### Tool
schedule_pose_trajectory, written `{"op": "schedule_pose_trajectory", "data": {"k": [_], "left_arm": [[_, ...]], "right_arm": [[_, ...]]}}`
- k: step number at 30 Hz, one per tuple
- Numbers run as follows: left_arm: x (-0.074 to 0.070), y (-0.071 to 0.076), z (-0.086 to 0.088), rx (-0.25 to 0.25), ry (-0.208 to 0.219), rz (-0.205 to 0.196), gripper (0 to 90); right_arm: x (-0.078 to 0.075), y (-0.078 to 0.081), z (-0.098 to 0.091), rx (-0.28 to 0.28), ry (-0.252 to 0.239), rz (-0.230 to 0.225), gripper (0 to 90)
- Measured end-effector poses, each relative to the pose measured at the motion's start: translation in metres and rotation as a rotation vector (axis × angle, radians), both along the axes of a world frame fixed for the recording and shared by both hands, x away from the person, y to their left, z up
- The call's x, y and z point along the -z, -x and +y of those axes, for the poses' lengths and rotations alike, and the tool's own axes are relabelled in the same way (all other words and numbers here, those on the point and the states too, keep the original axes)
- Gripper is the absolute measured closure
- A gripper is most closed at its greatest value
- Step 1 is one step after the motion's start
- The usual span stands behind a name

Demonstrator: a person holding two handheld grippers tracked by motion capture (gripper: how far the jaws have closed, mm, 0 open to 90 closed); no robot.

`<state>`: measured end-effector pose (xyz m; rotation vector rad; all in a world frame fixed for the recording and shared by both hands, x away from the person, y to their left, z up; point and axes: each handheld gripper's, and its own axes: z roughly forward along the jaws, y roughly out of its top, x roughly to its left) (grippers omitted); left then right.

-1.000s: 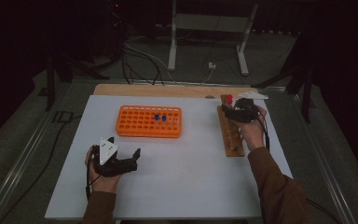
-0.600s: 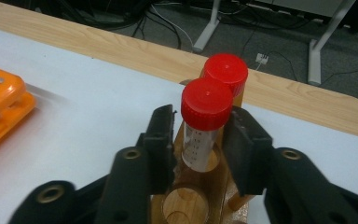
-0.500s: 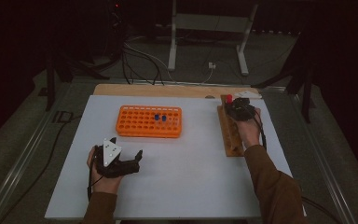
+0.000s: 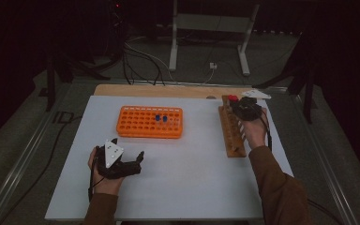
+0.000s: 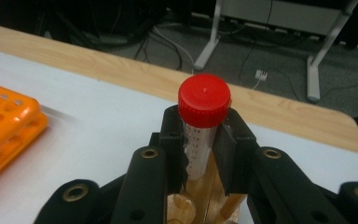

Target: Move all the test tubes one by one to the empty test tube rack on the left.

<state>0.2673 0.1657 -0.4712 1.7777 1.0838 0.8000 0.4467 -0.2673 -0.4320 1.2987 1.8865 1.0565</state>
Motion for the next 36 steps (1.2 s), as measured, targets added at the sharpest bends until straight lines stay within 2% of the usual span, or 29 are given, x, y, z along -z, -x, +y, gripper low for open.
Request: {"op": "schedule_pose_trajectory", "data": {"k": [13, 16, 24, 28, 36], "left_arm": [[0.001, 0.000, -0.003, 0.010, -0.010, 0.003, 0.4], [0.000, 0.000, -0.003, 0.009, -0.010, 0.002, 0.4], [0.001, 0.000, -0.004, 0.012, -0.009, 0.004, 0.4], [0.001, 0.000, -0.005, 0.014, -0.007, 0.003, 0.4], [0.000, 0.001, -0.007, 0.020, -0.006, 0.003, 0.5]], "right_arm": [[-0.032, 0.019, -0.004, -0.029, -0.023, -0.105, 75.2], [-0.037, 0.023, -0.004, -0.042, -0.026, -0.113, 75.2], [-0.042, 0.037, 0.001, -0.098, -0.051, -0.114, 75.1], [-0.040, 0.044, 0.008, -0.135, -0.041, -0.107, 75.1], [-0.033, 0.057, 0.023, -0.191, -0.063, -0.090, 75.0]]}}
